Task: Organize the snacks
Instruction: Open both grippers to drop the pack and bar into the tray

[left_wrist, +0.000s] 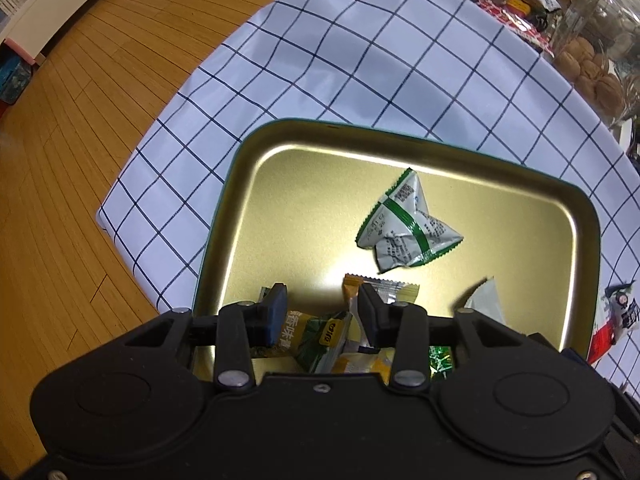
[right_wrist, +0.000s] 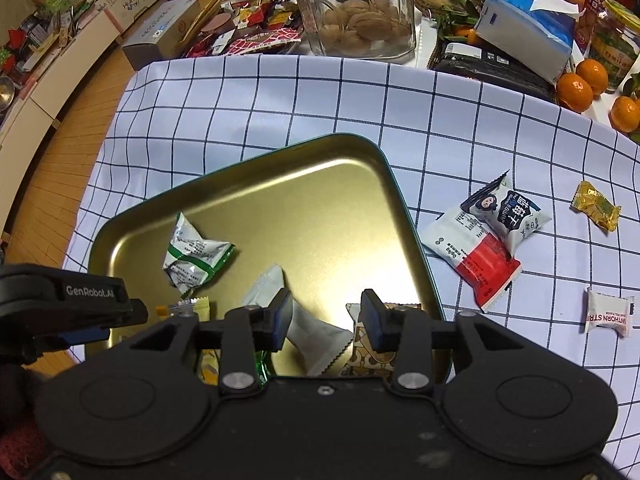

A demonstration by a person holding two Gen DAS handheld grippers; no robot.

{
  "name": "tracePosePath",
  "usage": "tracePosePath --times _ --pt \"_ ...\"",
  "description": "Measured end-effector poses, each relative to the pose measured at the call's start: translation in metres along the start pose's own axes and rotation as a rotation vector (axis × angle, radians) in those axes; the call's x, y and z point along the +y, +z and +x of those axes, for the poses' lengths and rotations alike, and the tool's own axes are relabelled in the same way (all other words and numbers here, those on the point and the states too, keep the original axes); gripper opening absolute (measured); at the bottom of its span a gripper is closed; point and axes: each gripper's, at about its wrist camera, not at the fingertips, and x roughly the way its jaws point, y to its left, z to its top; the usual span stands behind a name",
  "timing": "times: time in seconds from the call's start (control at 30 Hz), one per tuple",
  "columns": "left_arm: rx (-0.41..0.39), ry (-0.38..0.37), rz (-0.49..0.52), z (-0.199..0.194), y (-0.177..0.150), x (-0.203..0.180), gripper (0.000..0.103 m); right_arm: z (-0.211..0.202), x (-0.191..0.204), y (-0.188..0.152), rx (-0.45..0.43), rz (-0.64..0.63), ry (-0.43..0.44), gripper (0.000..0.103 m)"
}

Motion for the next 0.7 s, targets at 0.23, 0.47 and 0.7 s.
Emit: tracePosePath --times 0.23,0.47,0.7 --pt "0.054 -0.027 0.073 0.007 -0.007 -0.012 0.049 0.001 0.001 -0.002 0.028 -0.034 -0.019 0.044" --pt "0.069 -0.034 0.114 0.002 -0.011 -0.017 0.049 0.001 -0.004 -0.002 0.053 -0.039 -0.033 0.047" --pt "0.086 -0.046 0.147 -0.008 -0.016 -0.018 0.049 -0.004 -0.005 -0.005 0.068 -0.035 -0.037 0.051"
